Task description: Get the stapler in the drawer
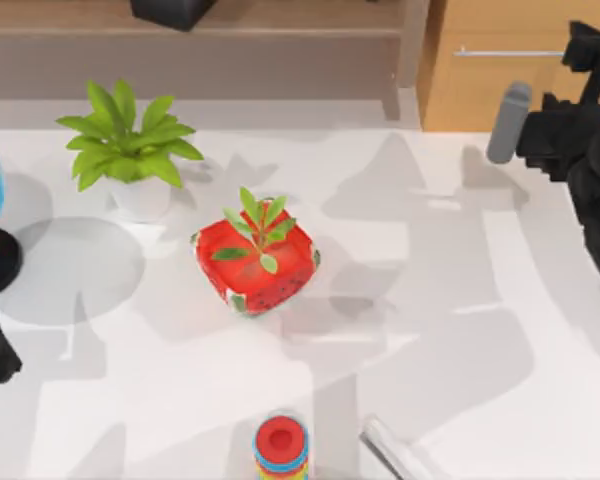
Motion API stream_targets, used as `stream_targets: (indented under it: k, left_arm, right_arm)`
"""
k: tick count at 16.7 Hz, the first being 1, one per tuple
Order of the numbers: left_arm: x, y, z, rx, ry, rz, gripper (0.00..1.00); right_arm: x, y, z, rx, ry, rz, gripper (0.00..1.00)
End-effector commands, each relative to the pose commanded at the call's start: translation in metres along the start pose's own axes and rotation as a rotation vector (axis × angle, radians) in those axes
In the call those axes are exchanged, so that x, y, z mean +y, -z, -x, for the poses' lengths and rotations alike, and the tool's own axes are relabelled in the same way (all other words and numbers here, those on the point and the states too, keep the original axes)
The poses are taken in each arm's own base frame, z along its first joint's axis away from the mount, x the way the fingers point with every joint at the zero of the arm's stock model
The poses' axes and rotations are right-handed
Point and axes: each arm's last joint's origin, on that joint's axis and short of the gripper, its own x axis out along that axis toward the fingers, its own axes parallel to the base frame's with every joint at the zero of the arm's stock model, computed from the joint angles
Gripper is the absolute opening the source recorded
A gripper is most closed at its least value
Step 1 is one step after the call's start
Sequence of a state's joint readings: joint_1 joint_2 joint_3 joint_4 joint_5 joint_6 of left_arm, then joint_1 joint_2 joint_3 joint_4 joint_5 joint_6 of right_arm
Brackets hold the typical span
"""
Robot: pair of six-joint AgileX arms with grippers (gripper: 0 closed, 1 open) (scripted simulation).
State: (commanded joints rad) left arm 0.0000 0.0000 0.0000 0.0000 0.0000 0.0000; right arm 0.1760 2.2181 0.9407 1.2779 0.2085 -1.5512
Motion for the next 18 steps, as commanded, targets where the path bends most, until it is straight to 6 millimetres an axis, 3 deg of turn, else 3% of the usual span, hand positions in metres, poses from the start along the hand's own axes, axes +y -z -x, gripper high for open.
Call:
stream_targets:
  k: [7, 13, 17, 18]
  left_arm:
    - [0.0, 0.0, 0.0, 0.0, 0.0, 0.0, 1.0]
    - [0.0, 0.0, 0.0, 0.0, 0.0, 0.0, 1.0]
    - [0.0, 0.0, 0.0, 0.0, 0.0, 0.0, 1.0]
    - [0.0, 0.0, 0.0, 0.0, 0.0, 0.0, 1.0]
  right_arm:
    - [0.004, 0.002, -0.001, 0.006, -0.007, 0.007, 1.0]
    - [0.003, 0.0, -0.024, 0.003, -0.003, 0.007, 1.0]
    - [0.004, 0.0, -0.026, 0.003, -0.003, 0.007, 1.0]
    - [0.004, 0.0, -0.026, 0.003, -0.003, 0.007, 0.92]
